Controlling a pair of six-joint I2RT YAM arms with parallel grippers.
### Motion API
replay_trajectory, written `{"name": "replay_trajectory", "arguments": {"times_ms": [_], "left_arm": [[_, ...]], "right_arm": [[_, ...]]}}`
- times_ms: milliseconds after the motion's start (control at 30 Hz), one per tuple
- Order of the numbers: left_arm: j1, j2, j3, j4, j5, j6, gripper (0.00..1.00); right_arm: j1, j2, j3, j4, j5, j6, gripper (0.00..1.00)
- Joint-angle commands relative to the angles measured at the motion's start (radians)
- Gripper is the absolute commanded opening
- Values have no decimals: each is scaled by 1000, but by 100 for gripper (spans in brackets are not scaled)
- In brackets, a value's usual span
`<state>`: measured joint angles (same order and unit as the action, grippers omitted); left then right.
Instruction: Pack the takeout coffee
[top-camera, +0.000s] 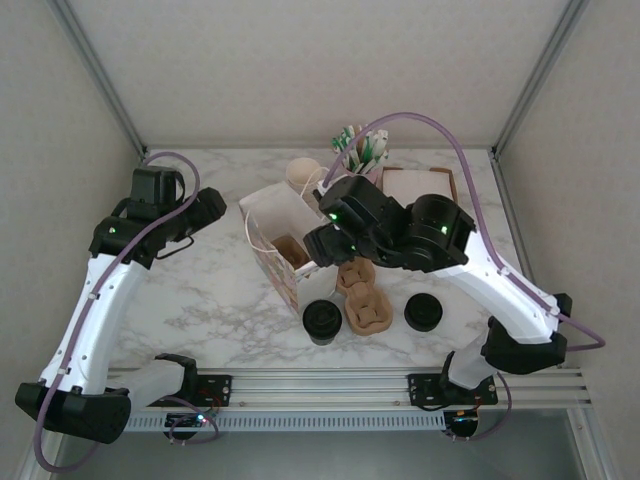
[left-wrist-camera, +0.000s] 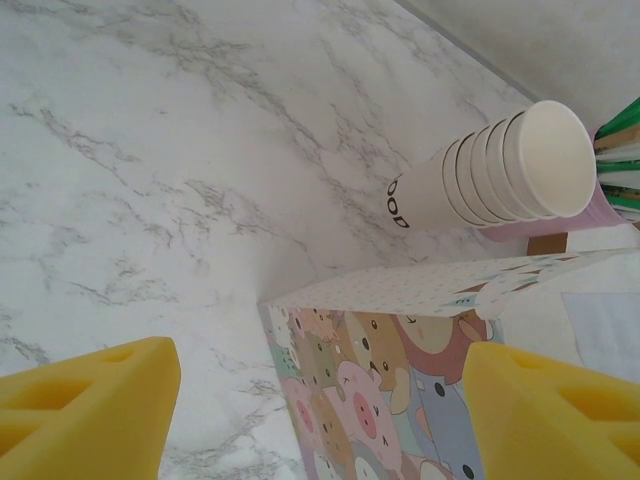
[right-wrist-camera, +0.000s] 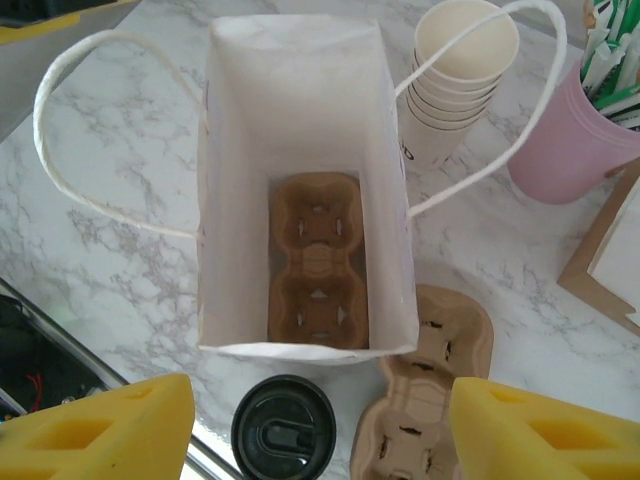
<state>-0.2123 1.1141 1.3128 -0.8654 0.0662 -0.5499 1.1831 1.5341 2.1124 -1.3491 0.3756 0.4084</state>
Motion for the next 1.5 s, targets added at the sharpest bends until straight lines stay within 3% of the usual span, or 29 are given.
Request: {"name": "replay_trajectory", "arguments": {"times_ms": [0,533,1033,1467], "left_arm": [[8,-13,-15,-12,5,-1,74],[8,-39,-27,-65,-38,2,74],[8,-108,-108,-72,-58,-18,75],[8,-114,-140,-66,-52,-22,76]], "right_arm": [[12,-84,-62,7,39,21,69],[12,-480,-782,303,-70,-57,74],[22,-344,-911,421,-266,42,81],[121,-149,-926,464,-149,128,87]]}}
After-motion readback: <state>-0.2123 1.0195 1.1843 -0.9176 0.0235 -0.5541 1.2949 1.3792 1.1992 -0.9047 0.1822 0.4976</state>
